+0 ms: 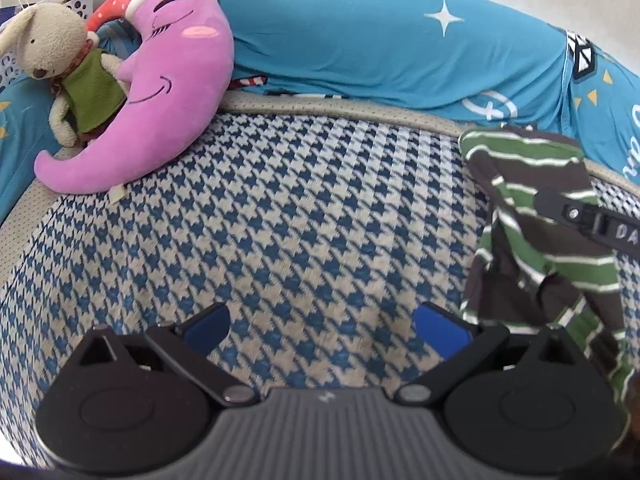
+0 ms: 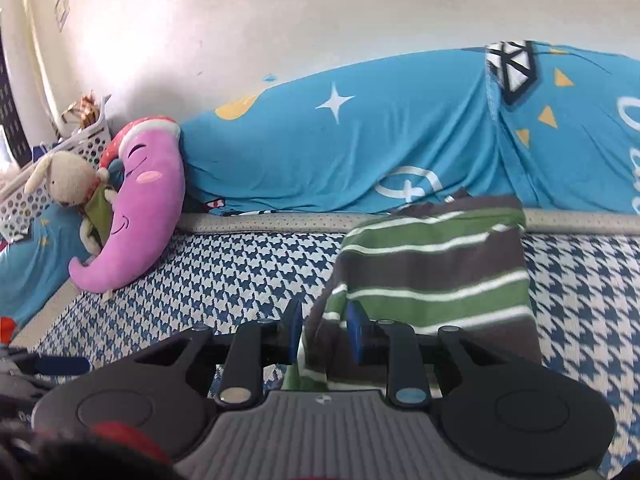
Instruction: Fold clothes
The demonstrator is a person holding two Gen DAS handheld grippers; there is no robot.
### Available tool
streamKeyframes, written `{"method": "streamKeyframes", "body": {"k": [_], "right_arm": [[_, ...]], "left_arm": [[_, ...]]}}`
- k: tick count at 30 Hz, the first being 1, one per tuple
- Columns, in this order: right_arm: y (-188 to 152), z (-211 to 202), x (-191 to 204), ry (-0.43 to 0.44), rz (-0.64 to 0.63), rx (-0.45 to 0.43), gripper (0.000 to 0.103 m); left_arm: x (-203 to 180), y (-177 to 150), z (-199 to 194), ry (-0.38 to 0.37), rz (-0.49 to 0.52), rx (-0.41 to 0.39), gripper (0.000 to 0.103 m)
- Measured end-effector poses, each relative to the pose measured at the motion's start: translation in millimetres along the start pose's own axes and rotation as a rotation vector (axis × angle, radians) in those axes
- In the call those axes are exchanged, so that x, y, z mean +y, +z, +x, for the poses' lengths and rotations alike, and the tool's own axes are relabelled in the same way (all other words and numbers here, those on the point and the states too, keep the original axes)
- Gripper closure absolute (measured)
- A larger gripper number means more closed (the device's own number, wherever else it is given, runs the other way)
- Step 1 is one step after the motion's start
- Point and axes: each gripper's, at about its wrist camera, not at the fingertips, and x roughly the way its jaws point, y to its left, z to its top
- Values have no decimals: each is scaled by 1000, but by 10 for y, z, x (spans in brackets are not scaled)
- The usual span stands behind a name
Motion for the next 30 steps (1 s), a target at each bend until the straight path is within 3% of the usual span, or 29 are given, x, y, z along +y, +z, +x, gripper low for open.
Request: {"method": "streamKeyframes", "body": {"k": [8,16,24,27,30], "right_arm": [[101,224,74,-20,-75,16,70],[119,502,115,-115,-154,47,65],[104,655,185,-156,-250,64,63],[83,692,201,-185,-284,59,68],[91,677,141,-192,-246,48,92]], "left_arm": [[131,74,51,15,-51,3,0],[217,89,91,14,-76,14,0],[181,89,125,9,-67,24,0],[164,88,131,10,-58,24,0],[151,91,135,13,-56,26,0]]}}
